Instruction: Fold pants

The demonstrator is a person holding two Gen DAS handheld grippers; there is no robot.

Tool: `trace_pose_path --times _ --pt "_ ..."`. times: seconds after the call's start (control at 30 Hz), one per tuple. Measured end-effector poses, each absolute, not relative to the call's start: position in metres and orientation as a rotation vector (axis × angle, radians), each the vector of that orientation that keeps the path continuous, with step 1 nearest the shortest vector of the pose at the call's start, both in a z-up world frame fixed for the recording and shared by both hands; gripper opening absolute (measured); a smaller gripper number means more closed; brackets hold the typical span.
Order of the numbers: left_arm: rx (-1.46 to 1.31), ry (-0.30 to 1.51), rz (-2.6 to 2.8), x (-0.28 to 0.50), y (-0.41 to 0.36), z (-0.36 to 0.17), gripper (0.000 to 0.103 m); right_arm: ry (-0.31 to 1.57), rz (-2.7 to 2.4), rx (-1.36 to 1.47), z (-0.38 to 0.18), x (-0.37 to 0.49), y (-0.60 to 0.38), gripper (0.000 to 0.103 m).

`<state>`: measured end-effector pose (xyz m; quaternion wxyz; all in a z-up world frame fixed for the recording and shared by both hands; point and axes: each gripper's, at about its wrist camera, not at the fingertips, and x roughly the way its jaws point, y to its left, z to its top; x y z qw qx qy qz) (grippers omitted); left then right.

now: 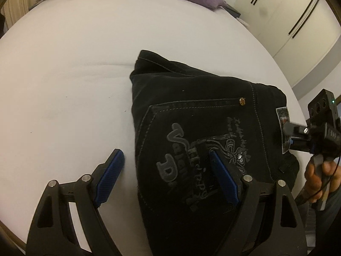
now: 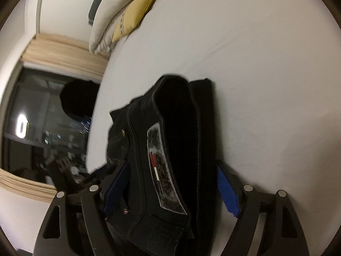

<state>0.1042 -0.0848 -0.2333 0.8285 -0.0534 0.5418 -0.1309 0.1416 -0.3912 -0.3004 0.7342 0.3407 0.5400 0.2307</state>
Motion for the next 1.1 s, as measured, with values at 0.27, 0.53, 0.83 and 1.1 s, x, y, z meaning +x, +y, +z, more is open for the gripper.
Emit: trace_pose_path --times 0.27,0.53,0.83,1.1 --pt "-0.069 1.157 -0.287 0.109 -0.098 -0.231 0.060 1.213 0.421 0.536 -0.289 0.136 -0.368 0.072" --pt "-0.030 1.148 -0.274 0.104 -0.103 -0.228 0.038 1.199 0.385 0.499 -0.288 0.128 -0.374 0.047" --pt "-0.005 1.128 -0.279 0.101 -0.108 -0.217 0.023 1.127 0.345 0.373 -0.268 0.118 -0.364 0.026" --pt "-0.010 1.096 -0.272 0.096 -0.112 -0.198 0.018 1.027 0.339 0.275 -0.235 0.101 -0.352 0.021"
